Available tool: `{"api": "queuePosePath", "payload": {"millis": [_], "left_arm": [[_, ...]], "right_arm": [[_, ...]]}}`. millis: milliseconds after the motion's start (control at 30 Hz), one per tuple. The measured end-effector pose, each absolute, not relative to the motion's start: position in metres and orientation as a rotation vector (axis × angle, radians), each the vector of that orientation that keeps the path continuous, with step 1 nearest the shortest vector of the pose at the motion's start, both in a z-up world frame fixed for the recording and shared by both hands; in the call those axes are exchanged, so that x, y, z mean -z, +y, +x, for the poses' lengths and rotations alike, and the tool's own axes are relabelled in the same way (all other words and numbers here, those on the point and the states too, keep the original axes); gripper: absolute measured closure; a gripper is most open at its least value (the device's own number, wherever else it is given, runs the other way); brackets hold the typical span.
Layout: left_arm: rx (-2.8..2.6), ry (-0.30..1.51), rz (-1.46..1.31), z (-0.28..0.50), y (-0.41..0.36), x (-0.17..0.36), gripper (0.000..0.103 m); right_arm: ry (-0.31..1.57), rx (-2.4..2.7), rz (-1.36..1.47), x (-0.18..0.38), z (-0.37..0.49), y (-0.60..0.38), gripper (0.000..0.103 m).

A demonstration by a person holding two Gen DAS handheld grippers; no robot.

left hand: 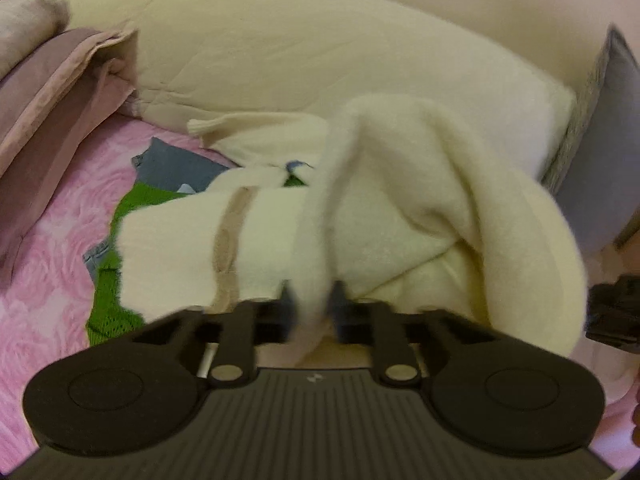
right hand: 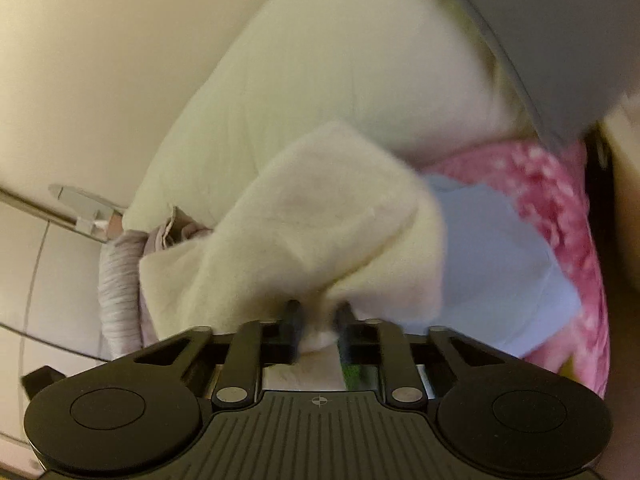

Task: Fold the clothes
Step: 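Grasp the cream sweater with the left gripper while the right gripper grasps it too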

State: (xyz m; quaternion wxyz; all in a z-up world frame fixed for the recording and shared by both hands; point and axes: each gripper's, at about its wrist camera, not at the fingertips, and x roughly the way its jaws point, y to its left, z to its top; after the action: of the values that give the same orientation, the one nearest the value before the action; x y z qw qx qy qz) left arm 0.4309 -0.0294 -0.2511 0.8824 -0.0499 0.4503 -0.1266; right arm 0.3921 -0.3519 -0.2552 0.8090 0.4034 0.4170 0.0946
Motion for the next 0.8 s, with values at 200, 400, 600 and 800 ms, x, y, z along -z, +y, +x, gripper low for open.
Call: {"api": "queuePosePath", "payload": {"millis": [200, 400, 600, 800], "left_arm": [[0.219, 0.812, -0.185, 0.395, 0.000, 0.210, 0.095], [0.168, 0.734, -0.215, 0.351, 0.021, 0.168, 0.096], [0.122, 0.800, -0.228, 0.324, 0.032, 0.172, 0.096], [0.105, 0.853, -0.263, 0.328, 0.033, 0.201, 0.096]], "right_arm": [[0.750, -0.264, 0.780, 0.205, 0.392, -0.343, 0.099], [0.689, -0.343, 0.749, 0.155, 0.384, -0.329, 0.099], [0.936, -0.328, 0.741, 0.166, 0.379, -0.315, 0.073], [0.989, -0.245, 0.939, 0.201, 0.366, -0.327, 0.033]]}}
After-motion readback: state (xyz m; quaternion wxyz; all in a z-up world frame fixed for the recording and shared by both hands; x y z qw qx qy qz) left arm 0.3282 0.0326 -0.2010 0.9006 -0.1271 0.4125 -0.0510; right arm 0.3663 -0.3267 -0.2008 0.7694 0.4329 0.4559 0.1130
